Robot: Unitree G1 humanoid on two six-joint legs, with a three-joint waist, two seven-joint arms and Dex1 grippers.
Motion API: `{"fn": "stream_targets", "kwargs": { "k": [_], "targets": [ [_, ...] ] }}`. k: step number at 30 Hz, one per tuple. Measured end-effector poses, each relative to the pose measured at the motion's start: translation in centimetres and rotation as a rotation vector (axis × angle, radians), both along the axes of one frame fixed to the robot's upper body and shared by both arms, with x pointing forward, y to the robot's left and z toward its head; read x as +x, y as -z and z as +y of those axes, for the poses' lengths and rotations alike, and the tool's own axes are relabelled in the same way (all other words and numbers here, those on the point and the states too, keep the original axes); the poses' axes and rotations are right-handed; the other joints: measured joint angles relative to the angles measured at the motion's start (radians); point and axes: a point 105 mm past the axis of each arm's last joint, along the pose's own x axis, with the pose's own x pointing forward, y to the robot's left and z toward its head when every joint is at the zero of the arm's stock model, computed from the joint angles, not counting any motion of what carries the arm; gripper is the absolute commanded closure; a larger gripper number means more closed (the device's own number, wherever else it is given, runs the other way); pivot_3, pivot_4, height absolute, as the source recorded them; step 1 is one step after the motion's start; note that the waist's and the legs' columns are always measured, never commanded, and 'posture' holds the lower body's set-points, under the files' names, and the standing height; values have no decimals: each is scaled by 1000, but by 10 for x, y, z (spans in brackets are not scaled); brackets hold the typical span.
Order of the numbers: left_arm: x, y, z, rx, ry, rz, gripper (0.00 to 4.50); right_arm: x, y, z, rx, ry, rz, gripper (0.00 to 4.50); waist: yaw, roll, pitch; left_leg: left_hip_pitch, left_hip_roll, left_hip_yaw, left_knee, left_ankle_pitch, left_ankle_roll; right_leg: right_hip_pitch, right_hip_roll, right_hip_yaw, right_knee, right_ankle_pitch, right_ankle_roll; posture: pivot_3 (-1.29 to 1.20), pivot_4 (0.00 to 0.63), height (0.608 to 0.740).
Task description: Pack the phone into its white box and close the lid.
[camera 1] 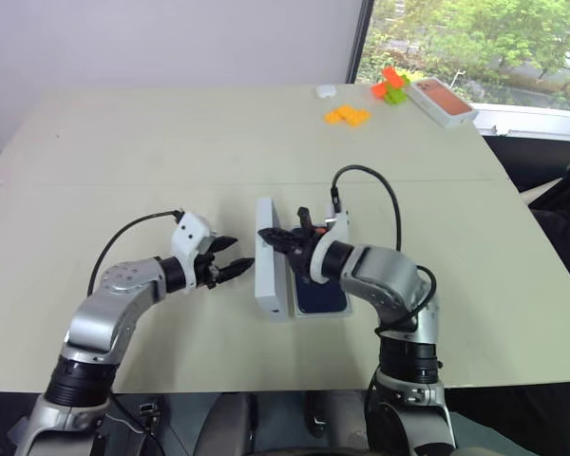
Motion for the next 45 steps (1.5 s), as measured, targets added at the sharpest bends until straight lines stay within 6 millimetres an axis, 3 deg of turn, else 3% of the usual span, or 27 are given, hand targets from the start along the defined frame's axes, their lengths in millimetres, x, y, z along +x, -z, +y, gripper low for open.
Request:
{"fn": "stream_targets", "kwargs": {
  "k": [3,10,14,18,23,29,33,39,42,45],
  "targets": [
    [-9,1,-5,-6,41,21,1245,-1,-2,1,12,-9,-14,3594,-1,0,0,0,0,0,0,0,0,0,0,0,0,0,0,0,150,740],
    [-8,2,-3,3,27,28,1245,-2,-3,2,23,-28,-34,167,0,0,0,0,0,0,0,0,0,0,1,0,0,0,0,0,150,740],
    [-7,1,-5,-1,24,23,1245,-3,2,-6,-59,-49,-79,71,1,1,0,0,0,0,0,0,0,0,0,0,-1,0,0,0,150,740],
    [-6,2,-11,-10,27,21,1245,3,13,-54,-351,-59,-197,71,9,2,1,-1,-4,0,0,0,1,2,-1,0,-3,0,0,0,150,740],
    [-3,-9,-33,-36,75,-23,1245,1,-4,-87,-468,-84,-345,71,4,2,1,0,0,1,0,-2,4,2,2,0,-3,0,0,0,150,740],
    [-4,-9,-43,-49,94,-21,1245,0,-17,-110,-595,-97,-488,71,8,2,1,0,1,1,0,-2,4,2,4,0,-3,0,0,0,150,740],
    [-4,-10,-57,-52,125,-29,1245,0,-16,-129,-805,-119,-591,71,10,1,1,0,0,1,1,-2,4,3,4,0,-4,0,0,0,150,740],
    [-3,-20,-74,-104,149,-38,1245,6,-13,-144,-957,-127,-724,71,11,1,1,0,0,1,1,-2,4,3,3,0,-4,0,0,0,150,740],
    [-1,-26,-70,-164,122,-11,1245,7,-13,-155,-1058,-143,-799,71,10,1,1,0,0,1,1,-2,4,3,3,0,-4,0,0,0,150,740],
    [11,-41,-39,-210,-5,-20,1245,5,-6,-162,-1142,-207,-846,71,7,1,2,1,1,1,1,-2,4,3,4,0,-3,0,0,0,150,740]
  ]
}}
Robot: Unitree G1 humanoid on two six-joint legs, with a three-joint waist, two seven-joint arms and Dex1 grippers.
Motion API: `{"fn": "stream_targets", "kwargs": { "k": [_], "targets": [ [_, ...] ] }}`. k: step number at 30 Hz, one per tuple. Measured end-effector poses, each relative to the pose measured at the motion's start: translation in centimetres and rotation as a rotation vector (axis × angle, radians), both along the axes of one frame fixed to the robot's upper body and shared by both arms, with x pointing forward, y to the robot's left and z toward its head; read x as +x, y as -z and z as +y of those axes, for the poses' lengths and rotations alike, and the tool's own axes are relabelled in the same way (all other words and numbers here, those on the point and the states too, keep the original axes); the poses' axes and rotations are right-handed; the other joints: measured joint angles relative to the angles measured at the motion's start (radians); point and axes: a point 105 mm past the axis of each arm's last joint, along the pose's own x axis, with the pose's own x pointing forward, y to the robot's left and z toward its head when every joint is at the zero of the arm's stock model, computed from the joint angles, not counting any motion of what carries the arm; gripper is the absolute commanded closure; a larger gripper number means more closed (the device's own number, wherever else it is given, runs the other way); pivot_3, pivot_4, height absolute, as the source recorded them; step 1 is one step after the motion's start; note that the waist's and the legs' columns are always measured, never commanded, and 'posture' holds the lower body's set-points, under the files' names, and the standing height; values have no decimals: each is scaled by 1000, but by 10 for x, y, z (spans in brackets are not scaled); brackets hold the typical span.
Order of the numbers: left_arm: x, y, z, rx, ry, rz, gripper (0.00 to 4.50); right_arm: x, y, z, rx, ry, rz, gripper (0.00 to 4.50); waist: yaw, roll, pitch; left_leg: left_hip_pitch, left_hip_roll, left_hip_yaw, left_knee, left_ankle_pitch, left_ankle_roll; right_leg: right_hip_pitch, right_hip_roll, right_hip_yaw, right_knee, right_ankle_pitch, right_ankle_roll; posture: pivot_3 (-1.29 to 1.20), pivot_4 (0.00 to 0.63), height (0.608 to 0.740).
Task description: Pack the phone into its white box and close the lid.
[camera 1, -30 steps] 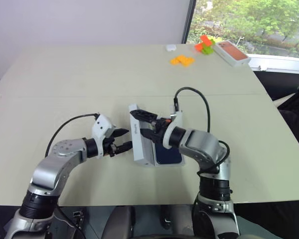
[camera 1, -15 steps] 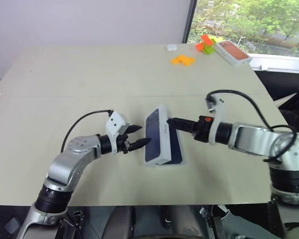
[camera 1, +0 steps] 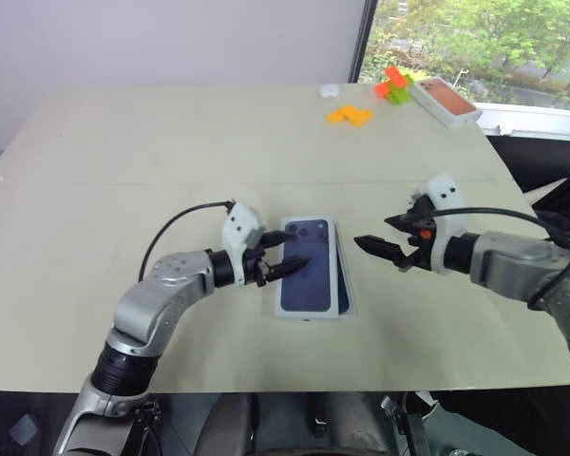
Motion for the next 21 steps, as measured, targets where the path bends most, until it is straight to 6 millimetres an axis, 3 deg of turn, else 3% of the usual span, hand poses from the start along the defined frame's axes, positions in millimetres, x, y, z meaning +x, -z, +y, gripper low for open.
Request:
{"fn": "stream_targets", "kwargs": {
  "k": [3,5,9,13,15,21],
  "targets": [
    [6,-5,34,60,-105,-5,1245,1,4,-3,-69,-31,-33,71,-1,0,0,1,1,0,0,0,0,0,2,0,1,0,0,0,150,740],
    [4,2,48,104,-139,19,1245,0,7,-4,-122,-65,-54,610,2,0,0,1,0,0,0,0,-1,0,2,0,1,0,0,0,150,740],
    [0,21,60,217,-167,63,1245,0,10,-2,-162,-112,-66,2429,5,0,0,0,-2,0,0,1,-1,0,-1,0,0,0,0,0,150,740],
    [-6,40,52,269,-135,107,2581,-3,16,2,-192,-165,-55,4387,8,0,0,-1,-4,0,0,0,-1,0,-4,0,0,0,0,0,150,740],
    [-11,47,40,299,-96,110,3588,-6,17,6,-210,-199,-62,4500,8,0,0,-1,-5,0,0,0,-1,0,-4,0,-1,0,0,0,150,740],
    [-22,54,11,312,8,106,3588,-16,26,20,-251,-274,-47,4500,6,0,0,0,-3,-1,0,1,-1,0,-4,0,0,0,0,0,150,740]
  ]
}}
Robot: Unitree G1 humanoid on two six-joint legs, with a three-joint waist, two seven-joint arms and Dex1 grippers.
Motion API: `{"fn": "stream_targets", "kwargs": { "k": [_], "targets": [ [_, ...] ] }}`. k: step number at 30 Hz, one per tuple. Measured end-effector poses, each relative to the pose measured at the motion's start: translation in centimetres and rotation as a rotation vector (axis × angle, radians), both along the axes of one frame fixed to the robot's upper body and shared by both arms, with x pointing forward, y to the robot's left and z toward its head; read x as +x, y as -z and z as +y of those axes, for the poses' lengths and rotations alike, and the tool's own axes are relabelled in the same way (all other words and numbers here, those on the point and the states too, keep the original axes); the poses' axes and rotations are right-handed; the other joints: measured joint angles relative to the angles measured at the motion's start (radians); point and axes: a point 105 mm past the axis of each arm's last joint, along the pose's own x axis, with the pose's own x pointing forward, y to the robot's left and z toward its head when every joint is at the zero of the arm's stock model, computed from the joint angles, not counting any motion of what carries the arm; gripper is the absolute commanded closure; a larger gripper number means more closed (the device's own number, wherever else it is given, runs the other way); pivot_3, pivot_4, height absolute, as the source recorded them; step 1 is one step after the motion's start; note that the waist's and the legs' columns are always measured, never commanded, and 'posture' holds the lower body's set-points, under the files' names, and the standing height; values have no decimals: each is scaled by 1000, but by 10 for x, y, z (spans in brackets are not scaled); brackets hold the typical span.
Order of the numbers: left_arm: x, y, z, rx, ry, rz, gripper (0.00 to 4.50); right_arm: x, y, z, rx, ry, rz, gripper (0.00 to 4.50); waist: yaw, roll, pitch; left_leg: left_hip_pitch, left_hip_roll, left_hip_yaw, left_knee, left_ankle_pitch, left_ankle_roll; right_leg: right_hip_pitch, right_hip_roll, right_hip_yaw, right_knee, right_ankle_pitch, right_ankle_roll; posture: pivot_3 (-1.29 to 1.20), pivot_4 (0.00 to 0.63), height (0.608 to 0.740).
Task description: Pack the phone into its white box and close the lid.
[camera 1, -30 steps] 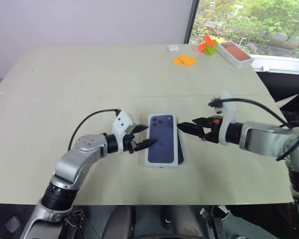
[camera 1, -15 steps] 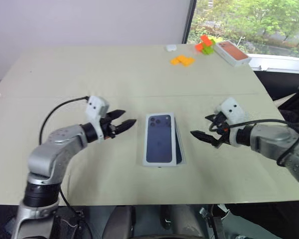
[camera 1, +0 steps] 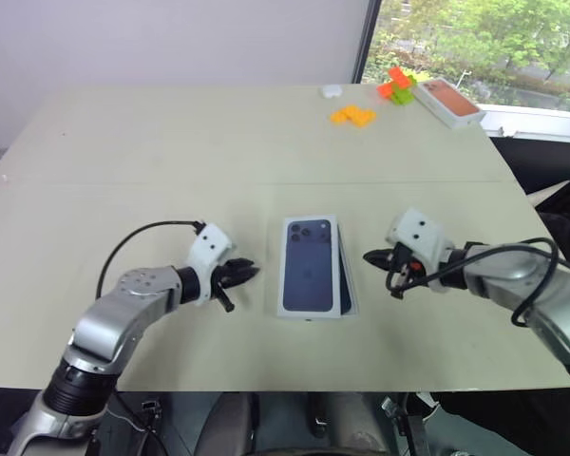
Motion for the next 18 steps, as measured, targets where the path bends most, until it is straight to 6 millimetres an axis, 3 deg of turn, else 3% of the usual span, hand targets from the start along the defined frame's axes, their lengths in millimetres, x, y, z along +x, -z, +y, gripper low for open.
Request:
{"fn": "stream_targets", "kwargs": {
  "k": [6,18],
  "targets": [
    [-2,0,-8,4,30,8,3588,-2,15,7,-38,-9,31,4500,-4,0,0,1,1,0,0,0,-1,0,1,0,1,0,0,0,150,740],
    [-9,-6,-28,-89,88,47,3588,-2,9,23,-3,-52,10,4500,-1,0,0,0,-1,0,0,1,-1,0,1,0,1,0,0,0,150,740]
  ]
}}
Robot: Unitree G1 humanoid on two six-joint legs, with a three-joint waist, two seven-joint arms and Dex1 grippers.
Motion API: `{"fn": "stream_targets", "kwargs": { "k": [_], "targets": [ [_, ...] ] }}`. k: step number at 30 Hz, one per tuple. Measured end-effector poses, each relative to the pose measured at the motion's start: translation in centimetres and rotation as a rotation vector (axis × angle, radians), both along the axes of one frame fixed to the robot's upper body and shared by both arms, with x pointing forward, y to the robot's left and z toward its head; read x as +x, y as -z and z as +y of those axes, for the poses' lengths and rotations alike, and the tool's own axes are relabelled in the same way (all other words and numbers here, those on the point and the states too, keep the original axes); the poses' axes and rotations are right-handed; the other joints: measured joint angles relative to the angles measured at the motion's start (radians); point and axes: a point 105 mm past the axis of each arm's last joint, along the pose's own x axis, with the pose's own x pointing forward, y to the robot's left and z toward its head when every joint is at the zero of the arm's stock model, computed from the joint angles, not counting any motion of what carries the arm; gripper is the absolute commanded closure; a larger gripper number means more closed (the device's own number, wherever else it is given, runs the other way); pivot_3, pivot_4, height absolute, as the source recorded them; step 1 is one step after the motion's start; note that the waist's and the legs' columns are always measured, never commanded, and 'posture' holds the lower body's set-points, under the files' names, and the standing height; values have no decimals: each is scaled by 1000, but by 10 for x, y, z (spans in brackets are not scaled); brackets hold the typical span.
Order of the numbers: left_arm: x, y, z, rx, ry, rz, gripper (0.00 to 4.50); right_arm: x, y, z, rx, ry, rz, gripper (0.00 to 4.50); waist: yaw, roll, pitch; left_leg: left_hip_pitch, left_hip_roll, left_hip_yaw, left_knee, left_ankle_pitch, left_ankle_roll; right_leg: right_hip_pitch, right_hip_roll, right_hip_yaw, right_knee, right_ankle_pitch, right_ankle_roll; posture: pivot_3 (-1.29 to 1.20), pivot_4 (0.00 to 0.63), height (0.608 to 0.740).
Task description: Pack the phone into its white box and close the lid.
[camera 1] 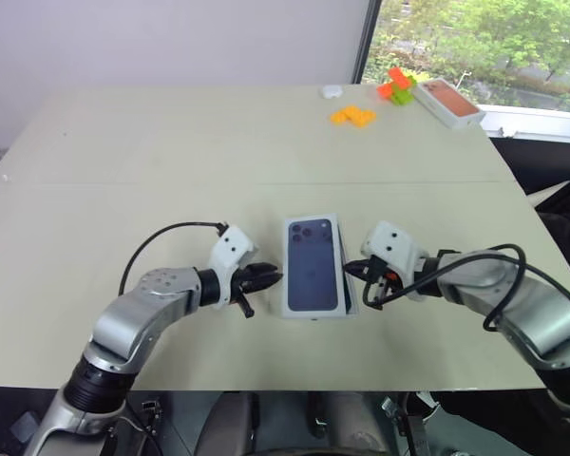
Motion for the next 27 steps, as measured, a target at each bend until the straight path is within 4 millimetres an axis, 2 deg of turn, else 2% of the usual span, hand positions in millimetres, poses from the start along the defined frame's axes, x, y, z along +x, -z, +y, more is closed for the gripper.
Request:
{"fn": "stream_targets", "kwargs": {
  "k": [11,14,17,20,24,27],
  "targets": [
    [-3,-6,-8,-44,21,11,3588,1,-1,5,10,-9,-15,4500,-2,0,0,1,0,0,0,0,0,0,1,0,1,0,0,0,150,740],
    [2,-10,2,-45,-19,-8,3588,1,-1,5,5,-11,-15,4500,-2,0,0,1,0,0,0,0,0,0,1,0,1,0,0,0,150,740],
    [14,-16,26,-20,-112,-39,3588,2,-2,3,-4,-6,-23,4500,-2,0,0,1,1,0,0,0,0,0,1,0,1,0,0,0,150,740],
    [20,-12,41,27,-158,-41,3588,2,-2,2,-9,-4,-28,4500,-2,0,0,1,0,0,0,0,0,0,1,0,1,0,0,0,150,740],
    [23,-2,44,69,-170,-28,3588,3,-3,2,-13,-7,-36,4500,0,0,0,1,-1,0,0,0,0,0,0,0,1,0,0,0,150,740],
    [21,5,36,87,-143,-14,3588,3,-2,2,-13,-6,-39,4500,0,0,0,1,-1,0,0,0,0,0,0,0,1,0,0,0,150,740]
  ]
}}
